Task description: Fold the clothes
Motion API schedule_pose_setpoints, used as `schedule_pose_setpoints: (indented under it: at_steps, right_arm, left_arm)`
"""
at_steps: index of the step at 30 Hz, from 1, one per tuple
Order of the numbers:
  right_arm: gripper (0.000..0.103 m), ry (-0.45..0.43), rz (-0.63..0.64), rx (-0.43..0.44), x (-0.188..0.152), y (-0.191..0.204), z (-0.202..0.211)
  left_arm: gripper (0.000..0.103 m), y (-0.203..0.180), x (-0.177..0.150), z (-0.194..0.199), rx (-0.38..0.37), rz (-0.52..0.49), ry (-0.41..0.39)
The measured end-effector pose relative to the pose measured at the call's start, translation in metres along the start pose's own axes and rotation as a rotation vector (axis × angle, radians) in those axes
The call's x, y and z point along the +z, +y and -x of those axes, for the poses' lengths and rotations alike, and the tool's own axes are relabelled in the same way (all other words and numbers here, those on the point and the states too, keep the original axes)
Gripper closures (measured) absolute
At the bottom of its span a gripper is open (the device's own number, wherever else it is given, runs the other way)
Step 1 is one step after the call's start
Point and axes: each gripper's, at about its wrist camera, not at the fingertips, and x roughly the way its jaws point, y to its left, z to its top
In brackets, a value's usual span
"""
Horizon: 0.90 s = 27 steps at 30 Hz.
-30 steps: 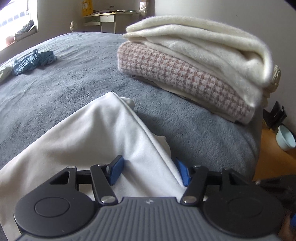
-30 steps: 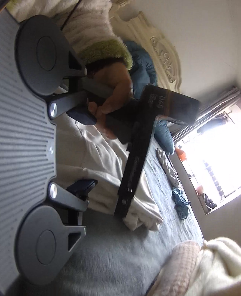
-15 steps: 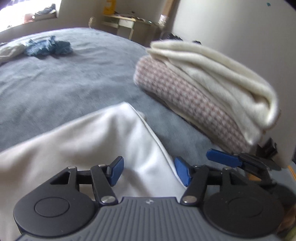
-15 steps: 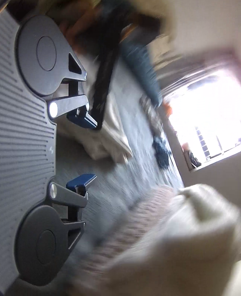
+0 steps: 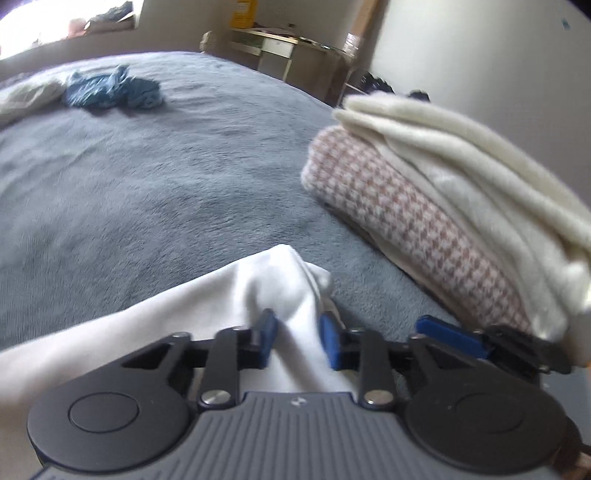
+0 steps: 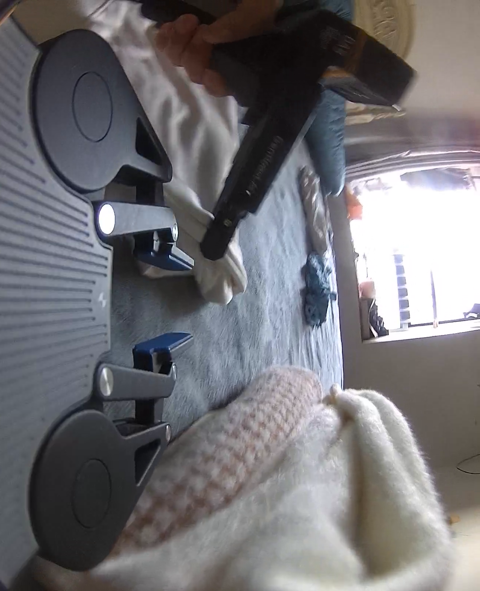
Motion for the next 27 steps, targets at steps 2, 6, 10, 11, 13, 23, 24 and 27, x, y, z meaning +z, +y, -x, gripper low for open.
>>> schedule_pose_setpoints:
  at_steps: [2,6,10,11,13,23,24,27]
  right_arm:
    - [0.072,0.012,-0.065,0.04,0.005,-0.008,-0.009]
    - [0.072,0.001,-0.163,0.1,0.013,-0.019,-0.022]
    - [0.069,-0.002,-0.197,0.127,0.018,-0.017,-0.031]
    - [0.065,0.013,-0.205,0.123,0.018,-0.017,-0.037]
    - [0.063,0.051,-0.243,0.111,0.016,-0.02,-0.05]
    - [0.091,-0.034,-0.028,0.222,0.013,0.002,-0.045]
    - [0.091,-0.022,-0.012,0.242,0.014,0.004,-0.048]
    - [0.091,0.029,0.027,0.307,0.016,0.008,-0.058]
  left_arm:
    - [0.087,0.008,-0.002,0.003,-0.025,0.04,-0.008]
    - [0.09,0.014,-0.005,0.018,-0.067,0.072,-0.058]
    - [0.09,0.016,-0.007,0.026,-0.083,0.074,-0.078]
    - [0.09,0.017,-0.007,0.027,-0.085,0.078,-0.079]
    - [0.09,0.018,-0.007,0.027,-0.09,0.088,-0.079]
    - [0.09,0.018,-0.004,0.028,-0.11,0.088,-0.09]
    - [0.091,0.018,-0.004,0.029,-0.11,0.087,-0.092]
    - [0.091,0.018,-0.003,0.029,-0.113,0.085,-0.096]
